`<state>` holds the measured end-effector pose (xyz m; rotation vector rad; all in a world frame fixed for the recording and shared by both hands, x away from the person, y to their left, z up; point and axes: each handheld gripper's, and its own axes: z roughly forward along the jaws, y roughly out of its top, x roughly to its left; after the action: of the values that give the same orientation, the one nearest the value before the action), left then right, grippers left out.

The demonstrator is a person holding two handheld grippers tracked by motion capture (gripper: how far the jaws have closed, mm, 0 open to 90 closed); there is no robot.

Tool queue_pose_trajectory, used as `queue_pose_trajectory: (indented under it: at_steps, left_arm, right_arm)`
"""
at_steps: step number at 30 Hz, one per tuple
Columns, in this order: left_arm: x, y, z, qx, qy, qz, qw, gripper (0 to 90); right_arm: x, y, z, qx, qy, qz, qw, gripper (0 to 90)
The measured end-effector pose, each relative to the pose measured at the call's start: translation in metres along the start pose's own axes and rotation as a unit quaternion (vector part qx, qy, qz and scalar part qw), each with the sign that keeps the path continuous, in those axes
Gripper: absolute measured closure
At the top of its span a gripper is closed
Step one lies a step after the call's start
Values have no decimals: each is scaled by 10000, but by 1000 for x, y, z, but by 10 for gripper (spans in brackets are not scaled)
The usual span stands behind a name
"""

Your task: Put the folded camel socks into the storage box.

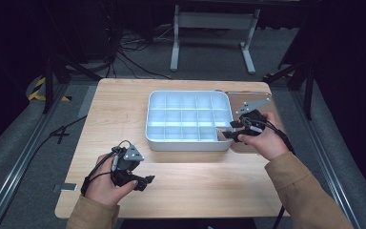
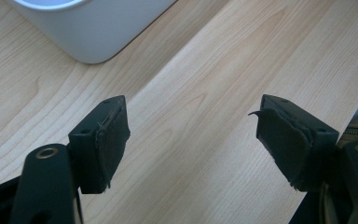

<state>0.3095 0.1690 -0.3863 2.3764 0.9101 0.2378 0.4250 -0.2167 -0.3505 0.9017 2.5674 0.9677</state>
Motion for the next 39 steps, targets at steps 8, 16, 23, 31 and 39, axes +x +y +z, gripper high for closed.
queue_pose_trajectory:
  at_steps: [8, 16, 23, 31, 39]
  left_arm:
    - [0, 1, 1, -60, -43, 20, 10000, 260]
    - [-1, 2, 1, -90, -51, 11, 9999, 260]
    - [0, 1, 1, -97, -70, -17, 9999, 260]
    - [0, 0, 1, -120, -73, -69, 9999, 260]
    - [1, 0, 1, -74, -66, -14, 9999, 260]
  right_arm:
    - [14, -15, -16, -373, 361, -203, 9984, 402]
    - [22, -37, -26, -550, 565, 0, 9969, 329]
    - [25, -55, -31, -668, 665, 41, 9955, 289]
    - [35, -77, -26, -708, 800, -94, 9942, 305]
    - [40, -86, -15, -529, 859, -160, 9948, 302]
